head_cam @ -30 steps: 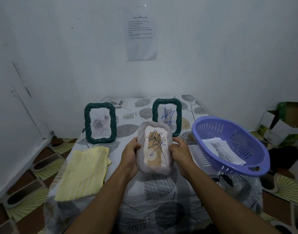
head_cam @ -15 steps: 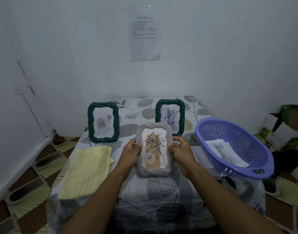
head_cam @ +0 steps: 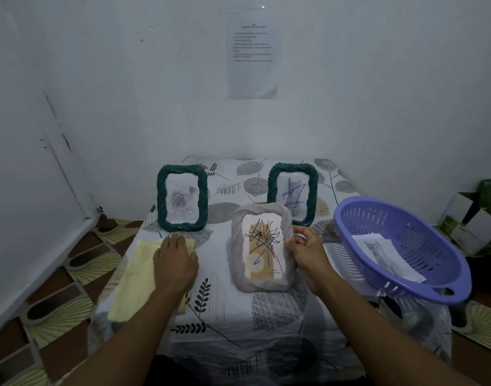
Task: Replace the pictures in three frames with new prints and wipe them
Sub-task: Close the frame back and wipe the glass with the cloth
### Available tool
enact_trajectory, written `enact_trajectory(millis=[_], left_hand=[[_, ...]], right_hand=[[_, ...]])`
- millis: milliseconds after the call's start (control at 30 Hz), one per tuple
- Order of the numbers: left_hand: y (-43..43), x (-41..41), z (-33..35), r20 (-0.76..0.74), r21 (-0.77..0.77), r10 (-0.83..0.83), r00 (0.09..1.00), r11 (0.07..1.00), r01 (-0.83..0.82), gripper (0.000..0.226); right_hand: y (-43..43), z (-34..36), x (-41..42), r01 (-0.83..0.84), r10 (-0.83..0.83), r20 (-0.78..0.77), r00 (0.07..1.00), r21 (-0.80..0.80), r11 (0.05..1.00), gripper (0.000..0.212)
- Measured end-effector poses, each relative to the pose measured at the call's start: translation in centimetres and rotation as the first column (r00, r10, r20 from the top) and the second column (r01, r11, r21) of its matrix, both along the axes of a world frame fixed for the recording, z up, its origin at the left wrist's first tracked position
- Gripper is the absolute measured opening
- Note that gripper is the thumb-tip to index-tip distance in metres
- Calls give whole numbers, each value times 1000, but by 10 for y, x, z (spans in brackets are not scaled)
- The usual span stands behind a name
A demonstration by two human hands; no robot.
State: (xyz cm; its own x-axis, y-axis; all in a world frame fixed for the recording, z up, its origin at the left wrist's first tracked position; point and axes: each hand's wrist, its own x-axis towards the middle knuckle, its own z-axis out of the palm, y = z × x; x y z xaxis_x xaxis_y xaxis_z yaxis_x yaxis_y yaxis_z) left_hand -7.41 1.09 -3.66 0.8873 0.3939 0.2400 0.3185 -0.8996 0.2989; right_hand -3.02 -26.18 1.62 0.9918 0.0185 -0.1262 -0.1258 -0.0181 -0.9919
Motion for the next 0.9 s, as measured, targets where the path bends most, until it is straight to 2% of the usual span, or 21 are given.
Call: enact_trajectory(millis=[100, 167, 333, 433, 533, 600, 700, 767, 900], left_hand=[[3, 0, -1, -7, -23, -22, 1000, 1000, 22, 48], [6, 1, 4, 25, 14, -50, 998, 999, 50, 41], [14, 3, 4, -18, 80, -176, 984, 981, 177, 32], [15, 5, 2, 162, -23, -196, 967, 979, 203, 18], [7, 5, 17, 397, -186, -163, 903, 949, 253, 14], [-9, 6, 38, 504, -314, -187, 843, 870, 381, 13], [-45, 10, 71, 620, -381, -246, 745, 736, 560, 5], [-69, 12, 83, 643, -392, -254, 723, 702, 595, 6], [-98, 15, 67, 546, -317, -347, 762, 757, 572, 13]], right_hand=[[1, 0, 1, -3, 3, -7, 1000, -3, 1000, 23], [2, 0, 2, -1, 1, -9, 1000, -4, 1000, 24], [4, 0, 4, 9, -9, -14, 1000, 15, 1000, 27], [4, 0, 3, 11, -11, -21, 1000, 17, 1000, 28], [4, 0, 5, 16, -16, -27, 1000, 18, 1000, 29], [5, 1, 6, 15, -14, -22, 1000, 17, 1000, 29], [10, 2, 5, 5, -4, -23, 1000, 21, 1000, 27], [12, 3, 5, -3, 4, -29, 1000, 29, 1000, 26], [9, 5, 5, 7, -3, -54, 999, 65, 998, 27]])
